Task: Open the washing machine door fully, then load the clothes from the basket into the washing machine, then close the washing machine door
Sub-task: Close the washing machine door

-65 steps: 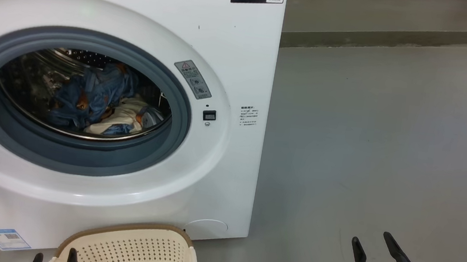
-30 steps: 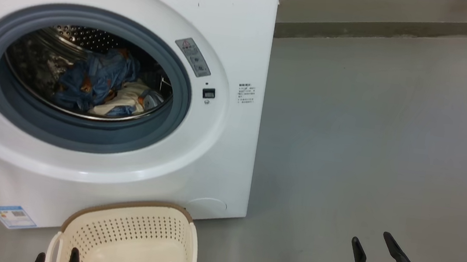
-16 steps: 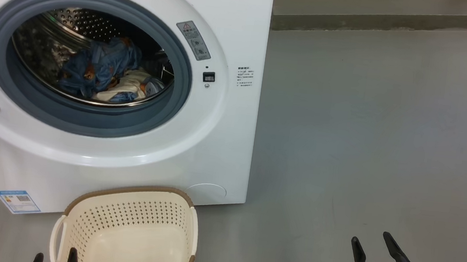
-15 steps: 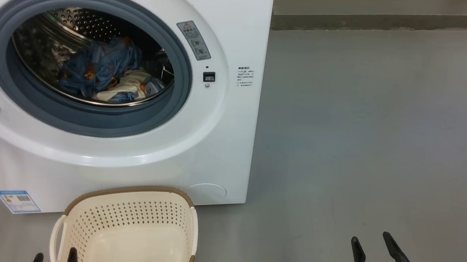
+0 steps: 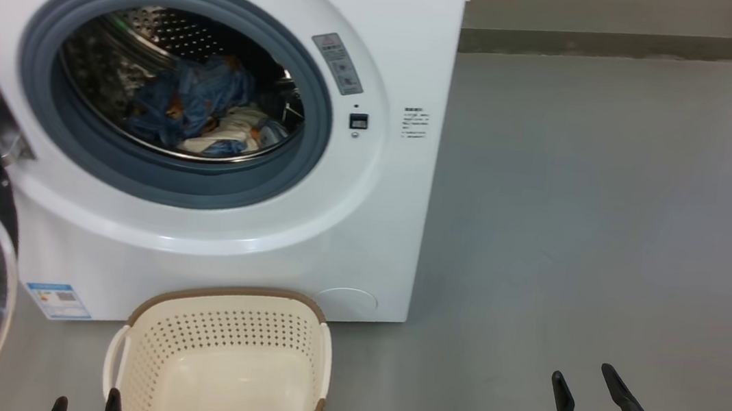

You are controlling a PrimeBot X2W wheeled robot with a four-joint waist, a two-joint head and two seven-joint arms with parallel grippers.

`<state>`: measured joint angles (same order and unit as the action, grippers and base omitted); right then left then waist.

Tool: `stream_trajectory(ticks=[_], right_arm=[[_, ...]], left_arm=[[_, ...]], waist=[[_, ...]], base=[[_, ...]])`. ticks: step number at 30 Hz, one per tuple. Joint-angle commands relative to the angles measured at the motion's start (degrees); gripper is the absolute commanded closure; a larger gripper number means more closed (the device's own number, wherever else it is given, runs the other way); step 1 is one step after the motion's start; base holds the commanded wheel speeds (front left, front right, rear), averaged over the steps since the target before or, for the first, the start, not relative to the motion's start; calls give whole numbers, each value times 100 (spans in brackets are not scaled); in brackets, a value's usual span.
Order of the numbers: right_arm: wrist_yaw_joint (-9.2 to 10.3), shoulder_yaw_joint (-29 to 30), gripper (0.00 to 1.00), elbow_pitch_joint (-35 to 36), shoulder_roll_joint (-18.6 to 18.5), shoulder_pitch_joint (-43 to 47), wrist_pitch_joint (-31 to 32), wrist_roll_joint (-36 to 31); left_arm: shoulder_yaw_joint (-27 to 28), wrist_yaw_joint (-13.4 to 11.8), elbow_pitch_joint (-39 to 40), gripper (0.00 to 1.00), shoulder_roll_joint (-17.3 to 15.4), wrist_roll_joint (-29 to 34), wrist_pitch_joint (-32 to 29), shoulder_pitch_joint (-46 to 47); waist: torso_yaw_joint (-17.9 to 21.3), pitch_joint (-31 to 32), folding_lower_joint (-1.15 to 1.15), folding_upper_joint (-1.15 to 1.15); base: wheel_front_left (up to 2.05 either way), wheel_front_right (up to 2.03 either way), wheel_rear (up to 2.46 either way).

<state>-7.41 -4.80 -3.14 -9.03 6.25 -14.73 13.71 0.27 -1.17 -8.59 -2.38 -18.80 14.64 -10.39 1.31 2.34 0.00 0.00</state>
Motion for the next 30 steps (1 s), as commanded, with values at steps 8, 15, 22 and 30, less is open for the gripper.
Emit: stream_trajectory(ticks=[8,15,22,30], right_arm=[[-8,-151,0,143,-85,-95,-27,-25],[-8,-171,0,136,-60,-89,-27,-19],[-8,-198,0,122,-9,-80,-27,-9],[-8,-218,0,125,50,-98,-27,-16]], left_arm=[[209,16,158,0,-50,53,36,135],[217,26,150,0,-50,79,36,96],[296,61,156,0,-50,149,36,69],[323,69,182,0,-50,174,36,44]], waist=[[-638,72,0,0],[-1170,138,0,0],[-1780,205,0,0],[-2343,230,0,0]], base=[[0,0,0],[0,0,0],[0,0,0],[0,0,0]])
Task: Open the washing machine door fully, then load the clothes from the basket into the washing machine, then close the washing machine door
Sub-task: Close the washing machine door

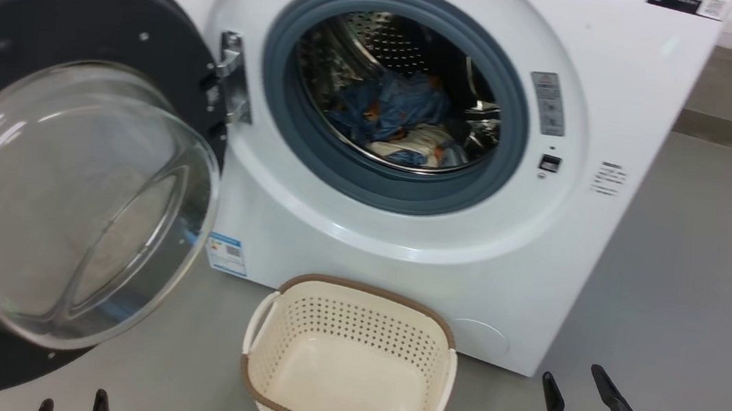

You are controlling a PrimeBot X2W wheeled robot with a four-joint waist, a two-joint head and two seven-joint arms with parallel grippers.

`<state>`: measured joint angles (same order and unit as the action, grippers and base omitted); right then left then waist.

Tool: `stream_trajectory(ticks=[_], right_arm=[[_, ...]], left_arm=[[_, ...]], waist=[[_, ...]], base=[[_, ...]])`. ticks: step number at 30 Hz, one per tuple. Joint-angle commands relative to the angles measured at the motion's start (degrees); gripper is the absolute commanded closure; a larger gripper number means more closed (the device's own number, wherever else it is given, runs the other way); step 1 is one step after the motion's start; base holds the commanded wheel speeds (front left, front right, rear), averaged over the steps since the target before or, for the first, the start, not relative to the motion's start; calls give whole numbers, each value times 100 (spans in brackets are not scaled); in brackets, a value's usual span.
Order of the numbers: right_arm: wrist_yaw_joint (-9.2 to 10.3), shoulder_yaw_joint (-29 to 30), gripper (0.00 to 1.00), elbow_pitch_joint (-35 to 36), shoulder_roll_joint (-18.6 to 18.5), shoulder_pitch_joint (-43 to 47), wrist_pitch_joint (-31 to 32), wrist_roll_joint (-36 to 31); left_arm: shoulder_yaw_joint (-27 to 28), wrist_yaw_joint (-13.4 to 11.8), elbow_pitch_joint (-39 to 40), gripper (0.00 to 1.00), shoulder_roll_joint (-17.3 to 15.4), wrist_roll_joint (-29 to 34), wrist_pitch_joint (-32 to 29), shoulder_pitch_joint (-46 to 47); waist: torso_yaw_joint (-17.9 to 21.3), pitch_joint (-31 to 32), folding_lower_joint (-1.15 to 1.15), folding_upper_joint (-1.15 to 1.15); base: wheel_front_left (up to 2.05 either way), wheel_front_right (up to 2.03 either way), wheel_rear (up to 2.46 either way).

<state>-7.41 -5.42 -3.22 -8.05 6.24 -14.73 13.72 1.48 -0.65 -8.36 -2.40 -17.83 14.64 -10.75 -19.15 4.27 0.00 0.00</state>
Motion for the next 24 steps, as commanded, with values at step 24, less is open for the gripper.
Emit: stream_trajectory(ticks=[24], right_arm=[[-8,-348,0,80,-151,-338,-27,-1]], left_arm=[[285,-119,354,0,-48,-117,36,43]], waist=[[-841,-179,0,0]], base=[[0,0,0]])
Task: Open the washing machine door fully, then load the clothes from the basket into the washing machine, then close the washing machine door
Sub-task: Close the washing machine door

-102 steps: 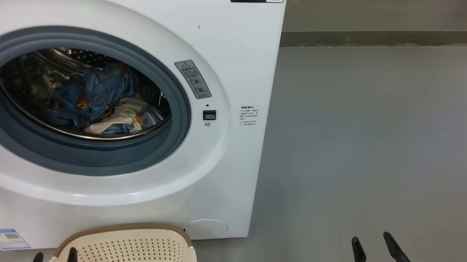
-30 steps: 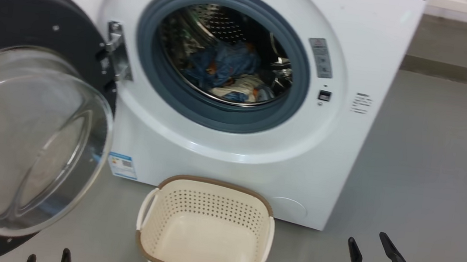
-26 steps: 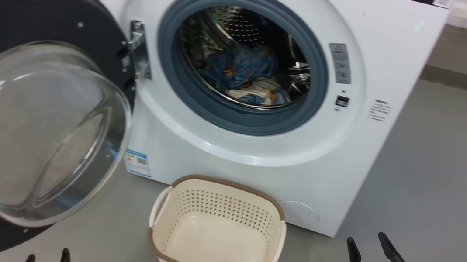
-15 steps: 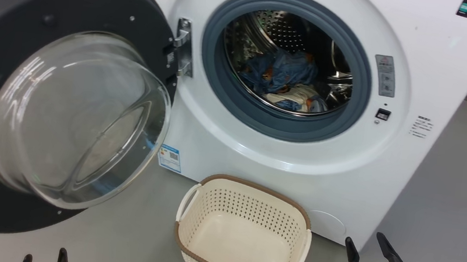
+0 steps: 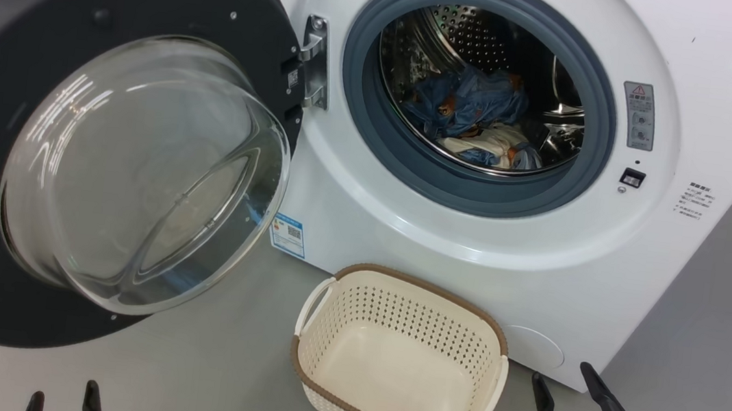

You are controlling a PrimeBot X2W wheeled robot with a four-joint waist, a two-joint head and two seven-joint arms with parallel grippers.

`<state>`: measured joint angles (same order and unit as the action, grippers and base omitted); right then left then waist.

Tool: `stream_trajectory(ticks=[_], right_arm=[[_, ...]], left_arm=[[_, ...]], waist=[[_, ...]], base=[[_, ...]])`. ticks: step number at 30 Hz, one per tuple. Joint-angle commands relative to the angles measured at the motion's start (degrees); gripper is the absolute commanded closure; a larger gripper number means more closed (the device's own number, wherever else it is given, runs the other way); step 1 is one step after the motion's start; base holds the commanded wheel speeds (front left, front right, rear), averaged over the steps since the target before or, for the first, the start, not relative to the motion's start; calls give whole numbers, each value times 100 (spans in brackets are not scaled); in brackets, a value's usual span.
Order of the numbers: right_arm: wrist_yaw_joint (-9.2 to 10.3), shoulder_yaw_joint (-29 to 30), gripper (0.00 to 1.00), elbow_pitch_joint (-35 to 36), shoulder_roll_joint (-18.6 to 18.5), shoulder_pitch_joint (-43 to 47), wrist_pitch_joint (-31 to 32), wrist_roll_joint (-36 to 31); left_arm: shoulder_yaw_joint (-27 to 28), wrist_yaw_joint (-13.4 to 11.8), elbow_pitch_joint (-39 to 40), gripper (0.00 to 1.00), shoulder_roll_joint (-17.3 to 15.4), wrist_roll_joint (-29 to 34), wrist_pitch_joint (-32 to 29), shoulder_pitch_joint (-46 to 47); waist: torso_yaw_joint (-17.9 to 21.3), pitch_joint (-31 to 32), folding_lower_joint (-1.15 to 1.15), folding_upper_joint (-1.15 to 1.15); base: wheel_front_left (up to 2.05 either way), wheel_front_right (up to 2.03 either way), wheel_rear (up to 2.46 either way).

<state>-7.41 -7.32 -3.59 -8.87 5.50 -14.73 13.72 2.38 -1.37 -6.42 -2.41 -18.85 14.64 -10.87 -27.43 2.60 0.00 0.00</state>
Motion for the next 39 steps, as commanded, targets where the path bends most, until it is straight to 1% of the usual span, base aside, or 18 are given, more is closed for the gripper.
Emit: stream_trajectory(ticks=[1,2,3,4,8,10,13,17,21,23,25,27,32,33,35,36,39], right_arm=[[-8,-166,0,114,-74,-279,-27,1],[-8,-175,0,111,-79,-291,-27,4],[-8,-184,0,107,-85,-303,-27,7],[-8,-192,0,103,-89,-313,-27,11],[-8,-207,0,91,-96,-333,-27,19],[-8,-212,0,90,-92,-329,-27,19],[-8,-206,0,92,-77,-305,-27,28],[-8,-167,0,100,-46,-250,-27,30],[-8,-145,0,113,-24,-204,-27,20],[-8,-132,0,114,-17,-193,-27,15],[-8,-122,0,116,-14,-190,-27,10],[-8,-114,0,118,-9,-187,-27,4],[-8,-98,0,122,30,-161,-27,-3],[-8,-85,0,129,57,-137,-27,-7],[-8,-108,0,133,74,-124,-27,-11],[-8,-108,0,133,74,-124,-27,-11],[-8,-155,0,119,66,-141,-27,-8]], left_arm=[[200,-58,175,0,-47,-32,36,53],[204,-71,182,0,-47,-64,36,46],[213,-91,176,53,-47,-128,36,34],[247,-110,172,100,-47,-216,36,28],[549,-115,74,100,-47,-707,36,31],[801,-79,-14,100,-47,-1084,36,58],[1232,8,-152,100,-47,-1408,36,121],[1897,167,-360,100,-47,-1721,36,262],[2561,355,-700,100,-48,-1794,36,539],[2861,430,-929,100,-142,-1849,36,746],[3086,475,-1185,100,-369,-1938,36,994],[3269,442,-1406,100,-650,-2054,30,1280],[3530,201,-1853,100,-1483,-2235,-299,2041],[3557,95,-2003,100,-1789,-2269,-492,2328],[3618,-13,-2206,100,-2080,-2329,-662,2605],[3618,-13,-2206,100,-2080,-2329,-662,2605],[3741,-181,-2622,100,-2506,-2426,-862,2989]], waist=[[-21,-23,0,0],[-28,-32,0,0],[-34,-39,0,0],[-38,-44,0,0],[-47,-53,0,0],[-46,-50,0,0],[-38,-41,0,0],[-24,-27,0,0],[-10,-16,0,0],[-6,-16,0,0],[-3,-17,0,0],[-1,-17,0,0],[22,-1,0,0],[38,15,0,0],[89,16,0,0],[89,16,0,0],[197,3,0,0]], base=[[0,0,0],[0,0,0],[0,0,0],[0,0,0],[0,0,0],[0,0,0],[0,0,0],[0,0,0],[0,0,0],[0,0,0],[0,0,0],[0,0,0],[0,0,0],[0,0,0],[0,0,0],[0,0,0],[0,0,0]])
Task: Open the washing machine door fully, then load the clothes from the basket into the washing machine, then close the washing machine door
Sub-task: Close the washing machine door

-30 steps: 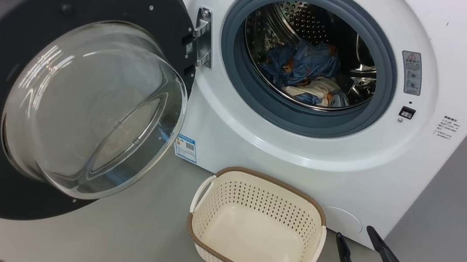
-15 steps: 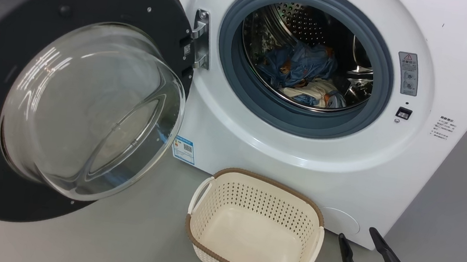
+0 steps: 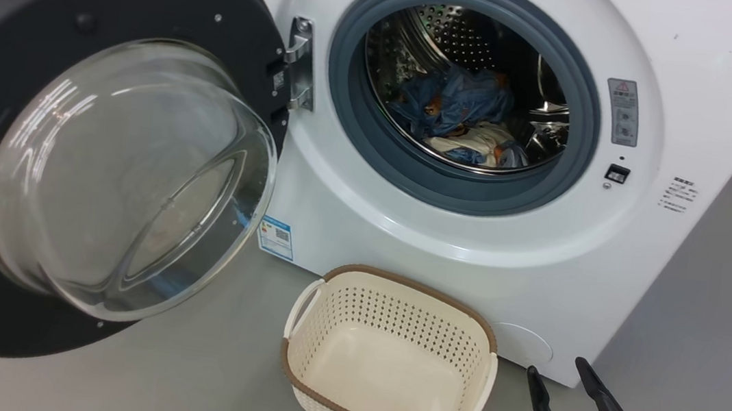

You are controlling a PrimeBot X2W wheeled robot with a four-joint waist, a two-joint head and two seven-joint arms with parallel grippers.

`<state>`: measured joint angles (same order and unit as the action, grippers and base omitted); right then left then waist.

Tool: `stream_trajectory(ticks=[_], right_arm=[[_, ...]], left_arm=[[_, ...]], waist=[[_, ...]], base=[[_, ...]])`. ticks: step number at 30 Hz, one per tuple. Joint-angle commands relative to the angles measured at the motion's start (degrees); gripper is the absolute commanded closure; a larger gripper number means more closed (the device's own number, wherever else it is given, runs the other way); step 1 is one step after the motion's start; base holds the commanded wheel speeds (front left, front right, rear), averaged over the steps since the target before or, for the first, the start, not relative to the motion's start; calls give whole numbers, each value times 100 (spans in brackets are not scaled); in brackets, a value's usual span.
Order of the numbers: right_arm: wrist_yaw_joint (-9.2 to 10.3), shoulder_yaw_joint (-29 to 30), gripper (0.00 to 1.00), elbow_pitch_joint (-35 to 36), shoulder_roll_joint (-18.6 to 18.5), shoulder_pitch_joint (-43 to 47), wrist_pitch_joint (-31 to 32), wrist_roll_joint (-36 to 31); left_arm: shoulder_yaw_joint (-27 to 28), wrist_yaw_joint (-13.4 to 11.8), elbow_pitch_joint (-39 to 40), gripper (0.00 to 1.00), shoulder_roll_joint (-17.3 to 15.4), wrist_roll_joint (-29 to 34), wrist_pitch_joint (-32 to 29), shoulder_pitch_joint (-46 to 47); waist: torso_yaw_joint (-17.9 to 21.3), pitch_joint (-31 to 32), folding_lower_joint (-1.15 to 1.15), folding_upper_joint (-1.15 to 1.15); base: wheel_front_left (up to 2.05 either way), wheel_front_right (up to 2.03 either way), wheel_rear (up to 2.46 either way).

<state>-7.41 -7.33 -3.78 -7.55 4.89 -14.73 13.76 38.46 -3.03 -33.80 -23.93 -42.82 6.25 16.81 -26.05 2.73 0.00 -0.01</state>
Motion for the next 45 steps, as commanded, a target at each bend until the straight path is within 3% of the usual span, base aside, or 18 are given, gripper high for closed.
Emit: stream_trajectory(ticks=[1,7,16,24,31,45], right_arm=[[-8,-161,0,135,-71,-88,-27,-12],[-8,-228,0,113,-126,-104,-27,2],[-8,-249,0,116,-210,-87,-27,7],[-8,-256,0,121,-241,-76,-27,6],[-8,-251,0,136,-266,-76,-27,7],[-8,-268,0,120,-306,-95,-27,22]], left_arm=[[177,-59,-33,100,-478,-67,-70,342],[297,-307,-794,100,-1027,-160,-187,914],[117,-480,-1294,100,-1311,-105,-279,1417],[270,-347,-1445,100,-1247,-456,-447,1693],[380,-246,-1231,100,-998,-852,-990,1730],[565,-438,-786,100,-648,-1443,-1946,1712]], waist=[[95,-13,0,1],[313,-13,0,1],[508,-55,0,1],[601,-93,0,1],[633,-124,0,1],[660,-148,0,1]], base=[[0,0,0],[0,0,0],[0,0,0],[0,0,0],[0,0,0],[0,0,0]])
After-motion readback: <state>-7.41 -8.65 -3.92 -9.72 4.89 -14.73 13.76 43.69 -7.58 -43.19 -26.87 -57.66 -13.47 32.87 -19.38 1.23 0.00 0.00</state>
